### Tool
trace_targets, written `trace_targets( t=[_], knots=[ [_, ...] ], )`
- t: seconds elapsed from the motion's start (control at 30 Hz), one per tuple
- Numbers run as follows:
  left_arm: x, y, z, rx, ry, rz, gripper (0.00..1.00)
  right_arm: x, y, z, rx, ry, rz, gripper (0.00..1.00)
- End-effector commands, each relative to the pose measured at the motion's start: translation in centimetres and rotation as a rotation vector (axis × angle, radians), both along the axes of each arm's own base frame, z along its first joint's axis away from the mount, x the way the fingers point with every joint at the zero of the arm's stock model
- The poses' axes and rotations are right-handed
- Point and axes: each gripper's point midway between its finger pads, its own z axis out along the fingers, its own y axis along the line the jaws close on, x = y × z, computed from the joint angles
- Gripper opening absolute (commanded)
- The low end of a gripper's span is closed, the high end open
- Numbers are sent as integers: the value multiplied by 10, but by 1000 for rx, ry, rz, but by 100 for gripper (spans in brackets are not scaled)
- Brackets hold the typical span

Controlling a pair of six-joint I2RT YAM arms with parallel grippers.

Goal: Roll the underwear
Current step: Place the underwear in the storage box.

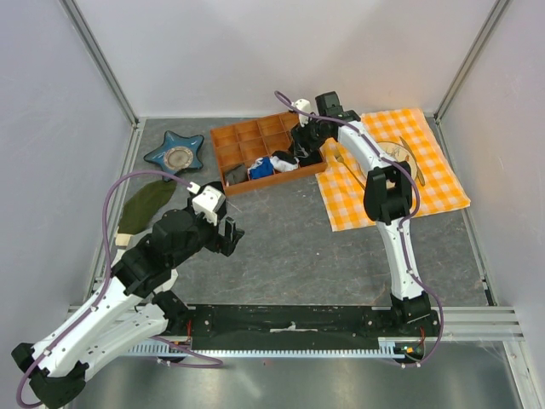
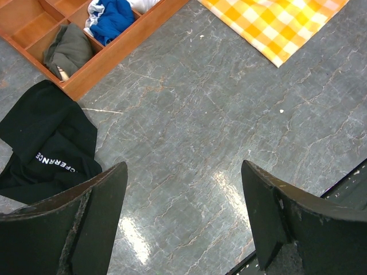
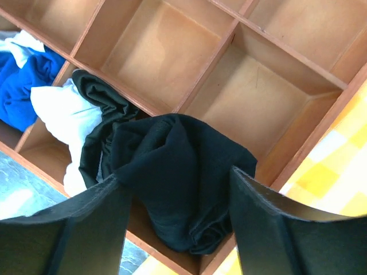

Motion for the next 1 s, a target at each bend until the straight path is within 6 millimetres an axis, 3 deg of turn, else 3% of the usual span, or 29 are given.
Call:
trace_targets(
  t=[0.0, 0.07, 0.17, 0.27, 0.63, 0.8, 0.97],
  knots=[
    [2, 0, 3, 23, -32, -23, 86, 9, 7, 17, 49, -42, 2, 54],
    [2, 0, 2, 27, -27, -22, 86, 7, 7, 15, 46, -36, 6, 44],
    [2, 0, 3, 24, -30, -22, 86, 4, 4, 10, 35, -26, 6, 15],
    [1, 0, 4, 20, -33, -23, 86, -2, 0, 6, 10, -14, 14, 8],
    [0, -2, 3, 21, -28, -35, 85, -21, -44, -22, -302, 27, 57, 4],
    [0, -2, 3, 20, -29, -35, 85, -26, -49, -30, -447, 12, 92, 2],
    [0, -1, 3, 20, -29, -32, 85, -31, -61, -61, -584, 52, 104, 2]
  ],
)
